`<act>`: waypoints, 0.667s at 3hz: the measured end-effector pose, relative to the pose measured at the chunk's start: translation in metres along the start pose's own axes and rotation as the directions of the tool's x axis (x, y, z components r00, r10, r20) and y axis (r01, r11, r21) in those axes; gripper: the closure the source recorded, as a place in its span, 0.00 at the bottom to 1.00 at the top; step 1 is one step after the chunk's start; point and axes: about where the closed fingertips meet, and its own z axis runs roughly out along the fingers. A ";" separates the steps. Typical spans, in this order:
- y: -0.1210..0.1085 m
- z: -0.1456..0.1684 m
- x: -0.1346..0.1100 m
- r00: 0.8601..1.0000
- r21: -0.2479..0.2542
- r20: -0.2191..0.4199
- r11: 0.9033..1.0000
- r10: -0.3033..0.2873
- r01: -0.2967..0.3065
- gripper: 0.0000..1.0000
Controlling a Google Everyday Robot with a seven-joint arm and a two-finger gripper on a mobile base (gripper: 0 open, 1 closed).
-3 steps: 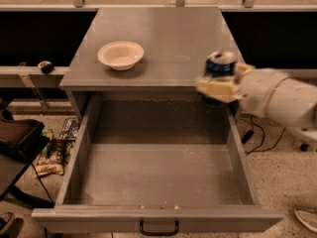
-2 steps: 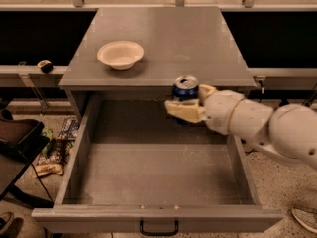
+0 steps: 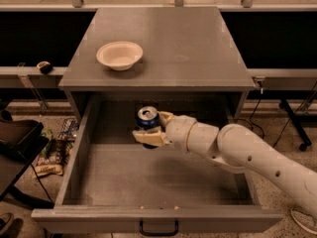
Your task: Place pepsi can into top drawer
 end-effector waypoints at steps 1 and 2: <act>0.019 0.029 0.032 0.999 -0.022 0.027 1.000 -0.019 0.020 1.00; 0.028 0.053 0.056 0.997 -0.015 0.074 0.999 -0.035 0.036 0.97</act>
Offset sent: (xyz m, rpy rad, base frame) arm 0.0059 0.0666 -0.0919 0.0647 -0.1210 0.0270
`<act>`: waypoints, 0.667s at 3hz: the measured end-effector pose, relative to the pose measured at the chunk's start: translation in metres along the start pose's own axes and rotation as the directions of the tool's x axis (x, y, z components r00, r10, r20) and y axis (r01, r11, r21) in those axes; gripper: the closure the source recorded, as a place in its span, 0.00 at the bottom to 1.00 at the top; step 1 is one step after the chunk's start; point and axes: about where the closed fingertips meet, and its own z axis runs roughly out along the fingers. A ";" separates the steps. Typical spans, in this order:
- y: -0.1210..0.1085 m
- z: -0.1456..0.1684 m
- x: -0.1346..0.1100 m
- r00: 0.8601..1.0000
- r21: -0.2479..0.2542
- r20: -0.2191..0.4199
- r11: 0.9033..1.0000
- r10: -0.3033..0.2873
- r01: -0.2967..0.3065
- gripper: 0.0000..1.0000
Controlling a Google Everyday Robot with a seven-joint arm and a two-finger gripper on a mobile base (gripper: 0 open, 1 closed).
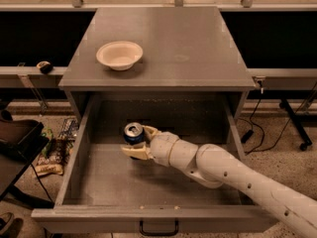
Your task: Place pepsi can into top drawer
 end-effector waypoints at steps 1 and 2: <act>0.000 0.000 0.000 1.000 0.000 0.000 1.000 0.001 -0.001 0.74; 0.000 0.000 0.000 1.000 0.000 0.000 1.000 0.001 -0.001 0.43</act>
Offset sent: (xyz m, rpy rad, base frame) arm -0.0001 0.0001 -0.0002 0.0006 0.0009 0.0002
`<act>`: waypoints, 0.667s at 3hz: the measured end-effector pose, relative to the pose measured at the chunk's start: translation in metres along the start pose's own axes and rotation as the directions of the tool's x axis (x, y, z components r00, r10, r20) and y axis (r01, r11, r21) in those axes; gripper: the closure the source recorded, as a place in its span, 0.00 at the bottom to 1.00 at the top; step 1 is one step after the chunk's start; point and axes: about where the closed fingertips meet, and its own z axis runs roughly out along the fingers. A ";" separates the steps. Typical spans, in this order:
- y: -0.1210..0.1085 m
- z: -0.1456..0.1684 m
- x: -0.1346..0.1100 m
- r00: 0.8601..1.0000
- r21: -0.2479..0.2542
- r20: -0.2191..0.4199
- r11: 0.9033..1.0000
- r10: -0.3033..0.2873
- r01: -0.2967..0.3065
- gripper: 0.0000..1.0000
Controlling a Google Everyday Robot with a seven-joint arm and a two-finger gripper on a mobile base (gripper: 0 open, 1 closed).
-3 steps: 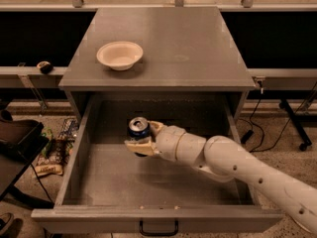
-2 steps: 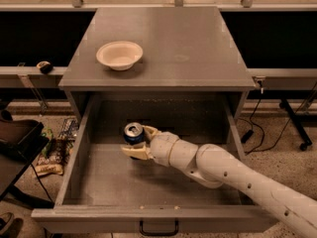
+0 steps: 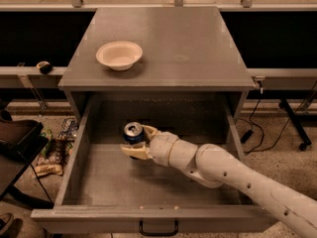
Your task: Place pepsi can into top drawer
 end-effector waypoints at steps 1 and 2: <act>0.000 0.000 0.000 1.000 0.000 0.000 1.000 0.000 0.000 0.19; 0.000 0.000 0.000 1.000 0.000 0.000 1.000 0.000 0.000 0.00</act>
Offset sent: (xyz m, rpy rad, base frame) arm 0.0000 0.0000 0.0000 0.0000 0.0000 0.0000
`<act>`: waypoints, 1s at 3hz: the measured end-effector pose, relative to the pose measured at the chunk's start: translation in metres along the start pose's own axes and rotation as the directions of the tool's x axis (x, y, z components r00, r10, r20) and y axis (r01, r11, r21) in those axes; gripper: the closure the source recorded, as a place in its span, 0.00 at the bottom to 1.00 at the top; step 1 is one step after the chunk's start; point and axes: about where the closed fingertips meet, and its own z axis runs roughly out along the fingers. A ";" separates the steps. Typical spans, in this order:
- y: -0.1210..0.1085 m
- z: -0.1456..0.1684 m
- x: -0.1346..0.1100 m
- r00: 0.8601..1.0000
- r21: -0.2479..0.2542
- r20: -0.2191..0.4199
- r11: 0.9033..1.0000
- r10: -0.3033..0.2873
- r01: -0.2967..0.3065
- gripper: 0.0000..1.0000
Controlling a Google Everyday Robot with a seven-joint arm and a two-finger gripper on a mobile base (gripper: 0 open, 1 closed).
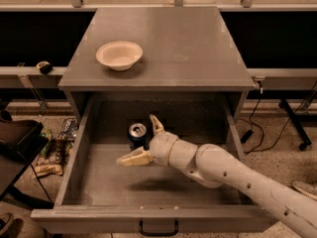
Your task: Place pepsi can into top drawer
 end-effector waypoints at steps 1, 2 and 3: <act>0.000 0.000 0.000 1.000 0.000 0.000 1.000 0.000 0.000 0.00; 0.006 0.001 -0.007 1.000 -0.019 0.022 1.000 0.005 -0.005 0.00; 0.020 -0.021 -0.016 1.000 -0.064 -0.006 0.998 0.017 -0.017 0.00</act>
Offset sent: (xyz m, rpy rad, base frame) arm -0.0103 0.0070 0.0132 0.0482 -0.0093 0.0408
